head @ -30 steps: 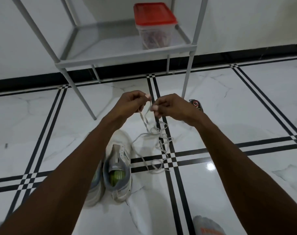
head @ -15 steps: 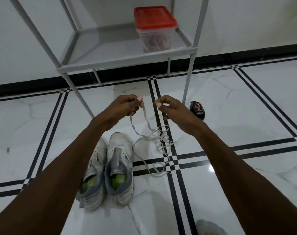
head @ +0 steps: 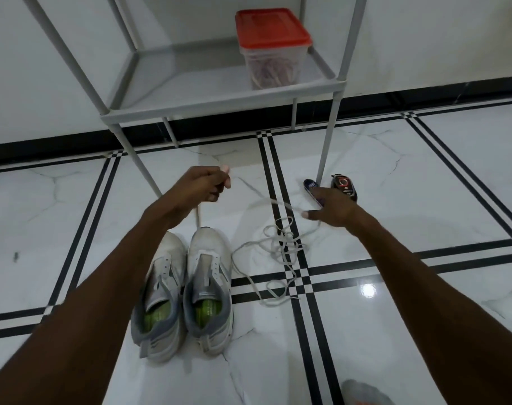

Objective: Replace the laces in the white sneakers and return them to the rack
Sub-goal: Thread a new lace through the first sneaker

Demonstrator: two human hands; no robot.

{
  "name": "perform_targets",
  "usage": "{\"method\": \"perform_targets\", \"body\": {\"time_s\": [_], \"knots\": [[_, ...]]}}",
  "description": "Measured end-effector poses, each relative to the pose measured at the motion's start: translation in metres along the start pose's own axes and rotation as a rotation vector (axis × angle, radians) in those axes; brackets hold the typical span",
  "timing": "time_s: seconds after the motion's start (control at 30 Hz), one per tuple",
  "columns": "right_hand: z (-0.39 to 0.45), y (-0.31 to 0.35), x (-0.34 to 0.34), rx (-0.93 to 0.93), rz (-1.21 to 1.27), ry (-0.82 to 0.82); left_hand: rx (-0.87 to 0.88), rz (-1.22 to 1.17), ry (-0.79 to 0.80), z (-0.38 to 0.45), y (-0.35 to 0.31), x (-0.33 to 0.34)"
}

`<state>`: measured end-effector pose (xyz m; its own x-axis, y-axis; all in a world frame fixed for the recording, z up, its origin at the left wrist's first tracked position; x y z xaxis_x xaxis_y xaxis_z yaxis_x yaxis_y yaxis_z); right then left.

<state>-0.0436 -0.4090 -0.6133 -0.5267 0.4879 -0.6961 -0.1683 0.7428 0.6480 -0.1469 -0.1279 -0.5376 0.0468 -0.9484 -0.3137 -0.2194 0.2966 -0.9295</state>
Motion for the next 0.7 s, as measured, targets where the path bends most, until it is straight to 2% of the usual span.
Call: {"method": "perform_targets", "body": {"time_s": [0.13,0.2,0.3,0.37,0.47,0.53,0.63,0.7], "knots": [[-0.025,0.075,0.022,-0.360,0.322,0.101,-0.010,0.177,0.128,-0.001,-0.001,0.028],[-0.027,0.095,0.030,-0.450,0.394,0.092,-0.022,0.187,0.162,-0.002,0.001,0.033],[-0.022,0.093,0.026,-0.443,0.426,0.006,-0.049,0.156,0.146,-0.007,0.007,0.025],[-0.012,0.074,0.023,-0.362,0.359,-0.019,-0.070,0.136,0.114,-0.011,0.014,0.015],[0.000,0.048,0.023,-0.204,0.078,-0.077,-0.097,0.183,0.068,-0.017,0.027,0.008],[0.002,0.054,0.033,-0.261,-0.006,-0.057,-0.094,0.264,0.067,-0.020,0.033,0.015],[-0.010,0.086,0.059,-0.382,0.347,0.186,-0.067,0.311,0.025,-0.023,0.040,0.029],[-0.013,0.103,0.075,-0.396,0.498,0.250,-0.074,0.316,-0.039,-0.024,0.048,0.028]]}}
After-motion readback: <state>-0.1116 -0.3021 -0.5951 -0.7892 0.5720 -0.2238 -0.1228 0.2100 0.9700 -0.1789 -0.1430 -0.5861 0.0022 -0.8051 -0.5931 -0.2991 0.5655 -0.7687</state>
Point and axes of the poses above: each hand's wrist, its own z-axis towards the middle knuckle, its own x-axis out of the palm, y = z × x, the point moved 3 cm from there along z, towards the middle knuckle, and after that the axes turned 3 degrees about -x, right-handed, at the moved point
